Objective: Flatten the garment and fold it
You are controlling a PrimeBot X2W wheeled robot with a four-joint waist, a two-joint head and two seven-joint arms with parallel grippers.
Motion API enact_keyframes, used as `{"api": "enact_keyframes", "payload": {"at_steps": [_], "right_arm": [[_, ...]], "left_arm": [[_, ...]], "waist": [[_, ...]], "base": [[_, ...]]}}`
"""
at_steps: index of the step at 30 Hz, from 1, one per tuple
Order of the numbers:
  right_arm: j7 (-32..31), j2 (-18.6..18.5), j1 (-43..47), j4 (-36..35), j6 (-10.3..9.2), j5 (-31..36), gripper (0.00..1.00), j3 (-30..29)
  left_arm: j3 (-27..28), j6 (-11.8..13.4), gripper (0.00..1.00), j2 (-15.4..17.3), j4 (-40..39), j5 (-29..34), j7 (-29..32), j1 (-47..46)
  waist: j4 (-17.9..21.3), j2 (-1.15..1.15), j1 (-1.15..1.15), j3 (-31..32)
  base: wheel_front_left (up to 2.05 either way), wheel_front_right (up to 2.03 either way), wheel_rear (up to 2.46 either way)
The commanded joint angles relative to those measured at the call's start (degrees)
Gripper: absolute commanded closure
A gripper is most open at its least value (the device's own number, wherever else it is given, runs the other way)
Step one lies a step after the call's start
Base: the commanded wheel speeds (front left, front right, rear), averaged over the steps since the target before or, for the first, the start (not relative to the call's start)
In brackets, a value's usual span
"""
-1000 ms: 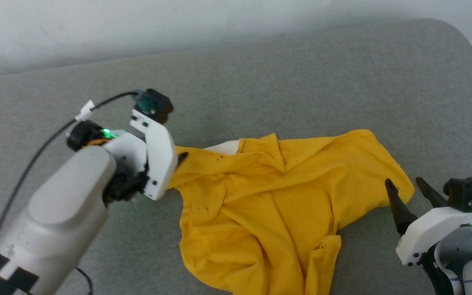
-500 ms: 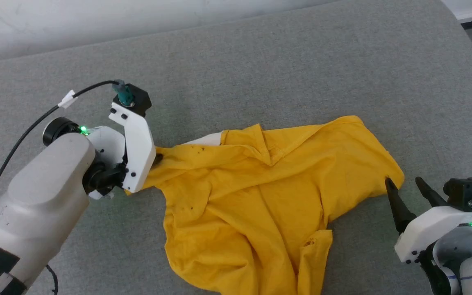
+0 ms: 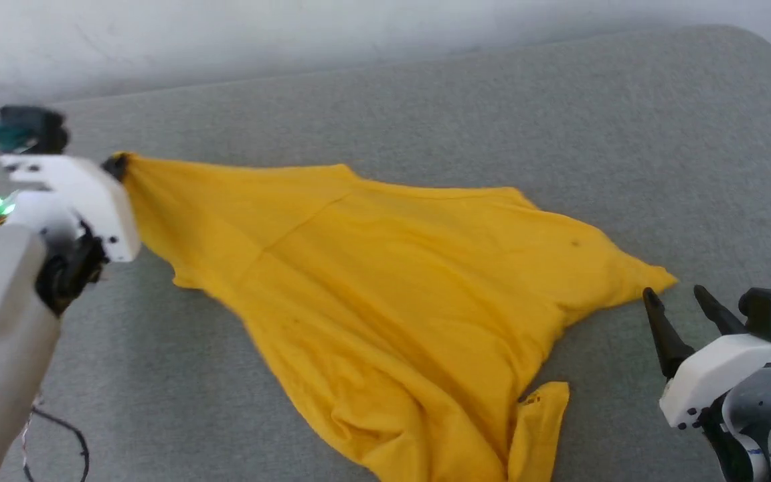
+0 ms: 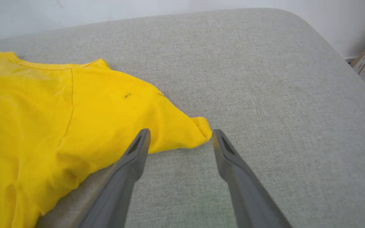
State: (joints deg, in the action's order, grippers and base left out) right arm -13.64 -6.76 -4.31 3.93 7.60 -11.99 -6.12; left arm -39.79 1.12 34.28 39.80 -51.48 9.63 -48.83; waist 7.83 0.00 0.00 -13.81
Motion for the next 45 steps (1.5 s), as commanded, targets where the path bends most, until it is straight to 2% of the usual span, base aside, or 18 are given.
{"api": "enact_keyframes", "payload": {"at_steps": [1,6,10,11,12,18,22,29,33,41,42,43,45], "right_arm": [[-0.43,-0.38,0.43,-0.65,-0.11,0.23,0.00,0.08],[-1.84,-1.39,0.73,-2.24,-0.11,-0.14,0.00,0.26],[-2.78,-2.10,0.09,-2.93,-0.11,-0.62,0.00,0.63],[-2.92,-2.48,-0.12,-2.96,-0.11,-0.58,0.00,0.90],[-2.99,-2.87,-0.36,-2.97,-0.11,-0.53,0.00,1.30],[-4.47,-4.88,-1.80,-4.14,-0.11,-1.46,0.00,4.73],[-7.20,-6.40,-2.04,-4.50,-0.11,-2.67,0.00,7.75],[-16.54,-8.89,-1.73,-2.01,-0.11,-8.14,0.00,16.62],[-19.53,-8.71,-2.69,1.60,-0.11,-8.93,0.00,17.77],[-19.36,-8.59,-4.63,12.16,-0.11,-7.88,0.00,22.27],[-19.37,-8.92,-4.62,13.14,-0.11,-7.67,0.37,23.37],[-19.44,-9.32,-4.54,13.80,-0.11,-7.73,1.00,24.62],[-20.24,-10.13,-3.94,14.25,-0.11,-9.09,1.00,27.02]], "left_arm": [[1.23,1.01,1.00,1.27,0.78,-0.96,-1.80,2.02],[2.81,2.20,1.00,2.91,1.89,-2.98,-3.87,7.36],[2.59,2.84,0.98,2.20,1.97,-3.39,-5.45,10.71],[2.84,3.27,0.05,1.60,1.86,-3.47,-6.57,11.00],[2.97,3.56,0.00,1.09,1.67,-3.24,-8.11,11.19],[4.06,4.74,0.00,-1.21,-2.30,-0.17,-21.21,11.75],[4.28,6.47,0.00,-2.32,-7.89,2.46,-23.89,13.60],[6.63,16.35,0.00,-5.26,-29.66,11.62,-24.60,25.99],[7.53,19.66,0.00,-6.88,-36.86,13.75,-24.61,33.71],[8.66,19.55,0.00,-9.19,-38.94,13.44,-24.62,39.79],[8.72,19.42,0.00,-9.30,-38.85,13.40,-24.62,39.92],[8.77,19.36,0.00,-9.33,-38.75,13.37,-24.62,40.06],[8.90,19.42,0.00,-9.24,-38.50,13.30,-24.62,40.49]], "waist": [[-2.73,0.00,0.00,2.41],[-5.37,0.00,0.00,3.19],[-7.00,0.00,0.00,2.73],[-7.42,0.00,0.00,2.67],[-7.78,0.00,0.00,2.68],[-10.08,0.00,0.00,4.11],[-11.56,0.00,0.00,5.21],[-15.51,0.00,0.00,6.96],[-17.33,0.00,0.00,6.98],[-19.32,0.00,0.00,6.62],[-19.40,0.00,0.00,6.76],[-19.39,0.00,0.00,7.00],[-19.06,0.00,0.00,7.86]], "base": [[0.00,0.00,0.00],[0.00,0.00,0.00],[0.00,0.00,0.00],[0.00,0.00,0.00],[0.00,0.00,0.00],[0.00,0.00,0.00],[0.00,0.00,0.00],[0.00,0.00,0.00],[0.00,0.00,0.00],[0.00,0.00,0.00],[0.00,0.00,0.00],[0.00,0.00,0.00],[0.00,0.00,0.00]]}}
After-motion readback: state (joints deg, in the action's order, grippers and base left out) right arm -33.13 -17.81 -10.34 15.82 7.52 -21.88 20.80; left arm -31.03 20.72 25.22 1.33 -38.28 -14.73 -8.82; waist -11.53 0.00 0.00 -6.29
